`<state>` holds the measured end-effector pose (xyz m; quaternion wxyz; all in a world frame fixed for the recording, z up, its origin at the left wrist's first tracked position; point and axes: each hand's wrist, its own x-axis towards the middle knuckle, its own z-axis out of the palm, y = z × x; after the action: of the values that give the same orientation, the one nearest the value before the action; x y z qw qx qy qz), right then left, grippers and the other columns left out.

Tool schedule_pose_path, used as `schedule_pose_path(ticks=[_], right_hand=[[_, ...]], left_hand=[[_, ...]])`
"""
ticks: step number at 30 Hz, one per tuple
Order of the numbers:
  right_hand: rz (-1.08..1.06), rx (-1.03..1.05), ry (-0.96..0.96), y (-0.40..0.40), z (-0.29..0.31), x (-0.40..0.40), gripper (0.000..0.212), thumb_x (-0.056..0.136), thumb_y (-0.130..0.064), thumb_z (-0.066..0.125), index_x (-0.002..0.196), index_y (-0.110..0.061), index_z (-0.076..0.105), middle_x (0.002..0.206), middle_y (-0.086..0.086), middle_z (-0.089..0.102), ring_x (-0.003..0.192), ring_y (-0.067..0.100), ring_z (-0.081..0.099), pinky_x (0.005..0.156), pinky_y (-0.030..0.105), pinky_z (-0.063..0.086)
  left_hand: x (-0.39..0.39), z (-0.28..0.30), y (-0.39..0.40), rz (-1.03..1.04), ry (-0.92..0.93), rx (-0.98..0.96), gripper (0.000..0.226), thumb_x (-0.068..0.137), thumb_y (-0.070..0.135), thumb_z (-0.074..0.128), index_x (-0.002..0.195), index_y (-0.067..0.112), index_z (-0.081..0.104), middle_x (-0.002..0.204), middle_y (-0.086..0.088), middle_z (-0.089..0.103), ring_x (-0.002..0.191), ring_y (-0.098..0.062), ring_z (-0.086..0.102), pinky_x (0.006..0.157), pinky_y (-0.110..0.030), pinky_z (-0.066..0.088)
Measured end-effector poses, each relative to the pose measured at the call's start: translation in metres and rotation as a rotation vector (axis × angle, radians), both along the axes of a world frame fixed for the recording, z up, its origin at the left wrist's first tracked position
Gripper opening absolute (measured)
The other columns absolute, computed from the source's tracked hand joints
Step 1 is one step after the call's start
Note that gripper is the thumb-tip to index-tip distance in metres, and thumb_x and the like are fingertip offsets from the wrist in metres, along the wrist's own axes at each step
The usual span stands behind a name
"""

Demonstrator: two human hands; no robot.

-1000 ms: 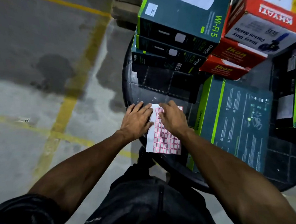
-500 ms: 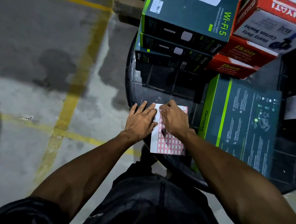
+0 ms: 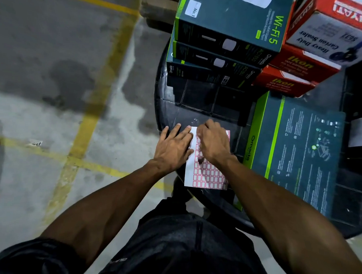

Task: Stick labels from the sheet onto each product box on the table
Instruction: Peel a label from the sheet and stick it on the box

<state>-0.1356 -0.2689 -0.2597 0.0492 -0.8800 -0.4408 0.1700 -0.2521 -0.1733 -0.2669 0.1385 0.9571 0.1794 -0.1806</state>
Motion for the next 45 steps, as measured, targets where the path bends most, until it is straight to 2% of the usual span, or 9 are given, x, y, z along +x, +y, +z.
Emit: schedule_pose_path(ticks=[5,12,18,21,26,30,33,38,45], right_hand=[[-0.028,0.061,0.094,-0.004,0.006,0.002,0.014,0.098,-0.015,0.051,0.109,-0.015,0.059,0.108,0.002,0.057,0.095,0.018,0.050,0.086,0.032,0.042],[-0.337,0.302,0.266,-0.025,0.030,0.011,0.013,0.101,-0.022,0.046,0.093,-0.020,0.055,0.099,-0.003,0.054,0.092,0.018,0.053,0.076,0.038,0.045],[-0.473,0.491,0.213,-0.071,0.054,0.028,0.018,0.100,-0.015,0.046,0.100,-0.011,0.063,0.097,0.000,0.054,0.088,0.012,0.047,0.071,0.024,0.030],[-0.556,0.507,0.175,-0.108,0.060,0.044,0.018,0.098,-0.013,0.051,0.109,-0.008,0.064,0.101,0.003,0.058,0.095,0.016,0.051,0.077,0.021,0.031],[-0.678,0.471,0.121,-0.162,0.062,0.087,0.025,0.093,-0.010,0.057,0.117,-0.005,0.064,0.115,0.014,0.063,0.109,0.028,0.057,0.090,0.028,0.039],[-0.692,0.455,0.117,-0.181,0.058,0.134,0.030,0.091,-0.011,0.060,0.120,-0.005,0.061,0.121,0.016,0.060,0.114,0.031,0.055,0.097,0.036,0.042],[-0.622,0.403,0.111,-0.191,0.059,0.170,0.034,0.091,-0.016,0.062,0.123,-0.008,0.055,0.124,0.014,0.056,0.117,0.031,0.051,0.098,0.038,0.040],[-0.441,0.281,0.085,-0.194,0.062,0.218,0.043,0.086,-0.026,0.069,0.122,-0.016,0.048,0.123,0.009,0.054,0.114,0.029,0.051,0.095,0.039,0.042],[-0.357,0.210,0.114,-0.198,0.054,0.229,0.056,0.082,-0.033,0.074,0.128,-0.018,0.045,0.115,0.006,0.061,0.105,0.027,0.056,0.096,0.040,0.043]], left_hand=[[0.000,-0.002,0.000,-0.004,-0.001,0.007,0.055,0.099,0.049,0.037,0.146,0.021,0.033,0.161,0.003,0.020,0.149,-0.025,0.011,0.118,-0.050,0.007],[0.003,0.004,-0.004,-0.012,0.001,0.051,0.053,0.098,0.048,0.040,0.143,0.020,0.037,0.159,0.001,0.025,0.147,-0.026,0.017,0.118,-0.051,0.007],[0.016,0.024,-0.008,-0.013,-0.021,0.127,0.051,0.094,0.043,0.048,0.136,0.014,0.049,0.148,-0.006,0.038,0.145,-0.027,0.019,0.119,-0.047,0.006],[0.026,0.034,-0.008,-0.009,-0.071,0.155,0.047,0.095,0.041,0.048,0.132,0.013,0.054,0.141,-0.008,0.045,0.137,-0.026,0.032,0.116,-0.042,0.016],[0.069,0.059,-0.034,-0.004,-0.149,0.109,0.041,0.097,0.039,0.044,0.126,0.013,0.056,0.125,-0.009,0.058,0.116,-0.027,0.051,0.096,-0.038,0.037],[0.120,0.069,-0.071,0.226,-0.216,-0.263,0.031,0.096,0.033,0.051,0.114,0.011,0.062,0.115,-0.012,0.065,0.110,-0.032,0.058,0.085,-0.034,0.043],[0.161,0.066,-0.102,0.404,-0.171,-0.396,0.034,0.094,0.039,0.056,0.114,0.011,0.058,0.115,-0.012,0.065,0.110,-0.032,0.058,0.084,-0.034,0.043],[0.189,0.049,-0.131,0.561,-0.103,-0.415,0.054,0.088,0.043,0.065,0.123,0.005,0.048,0.126,-0.017,0.056,0.115,-0.036,0.055,0.091,-0.040,0.044],[0.187,0.044,-0.147,0.666,-0.082,-0.362,0.055,0.091,0.038,0.064,0.129,0.005,0.043,0.130,-0.017,0.053,0.117,-0.036,0.053,0.094,-0.041,0.044]])
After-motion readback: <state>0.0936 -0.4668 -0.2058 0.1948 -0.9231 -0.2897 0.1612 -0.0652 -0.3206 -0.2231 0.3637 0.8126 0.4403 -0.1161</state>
